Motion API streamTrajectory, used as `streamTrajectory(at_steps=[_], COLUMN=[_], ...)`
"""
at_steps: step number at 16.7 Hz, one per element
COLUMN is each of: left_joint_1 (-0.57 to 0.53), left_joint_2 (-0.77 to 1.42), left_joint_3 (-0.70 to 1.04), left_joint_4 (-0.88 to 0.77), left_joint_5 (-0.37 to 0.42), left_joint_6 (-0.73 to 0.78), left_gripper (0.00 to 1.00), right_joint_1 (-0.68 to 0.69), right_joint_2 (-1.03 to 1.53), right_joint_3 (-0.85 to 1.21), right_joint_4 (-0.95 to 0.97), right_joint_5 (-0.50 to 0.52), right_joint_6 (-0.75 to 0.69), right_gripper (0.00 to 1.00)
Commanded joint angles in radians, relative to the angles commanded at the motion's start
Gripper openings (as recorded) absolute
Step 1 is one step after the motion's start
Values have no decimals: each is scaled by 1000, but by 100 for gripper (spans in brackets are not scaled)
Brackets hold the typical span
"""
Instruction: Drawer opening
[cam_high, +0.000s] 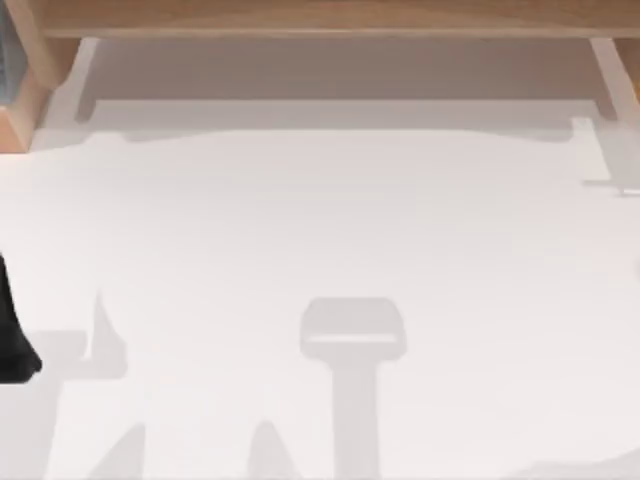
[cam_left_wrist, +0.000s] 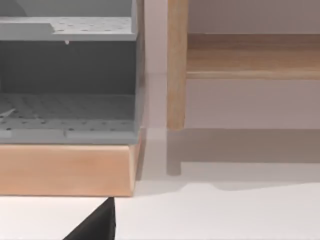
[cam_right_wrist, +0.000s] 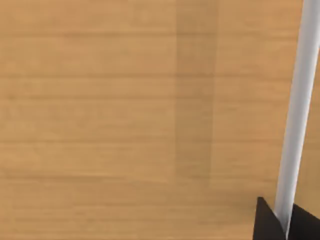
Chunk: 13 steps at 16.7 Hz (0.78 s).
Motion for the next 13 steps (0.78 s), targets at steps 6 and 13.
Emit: streamTrajectory(at_steps=[6, 13], left_joint_1=[0, 0], left_joint_2=[0, 0], left_joint_3=[0, 0], left_joint_4=[0, 0], left_joint_5=[0, 0], left_joint_6=[0, 0], left_gripper=[100, 100], right_joint_1=[-39, -87], right_joint_2=[-41, -71], right_joint_3=[-105, -193], right_joint_4=[61, 121], right_joint_5=[-38, -89], right_joint_6=[1, 1], right_gripper=[0, 0])
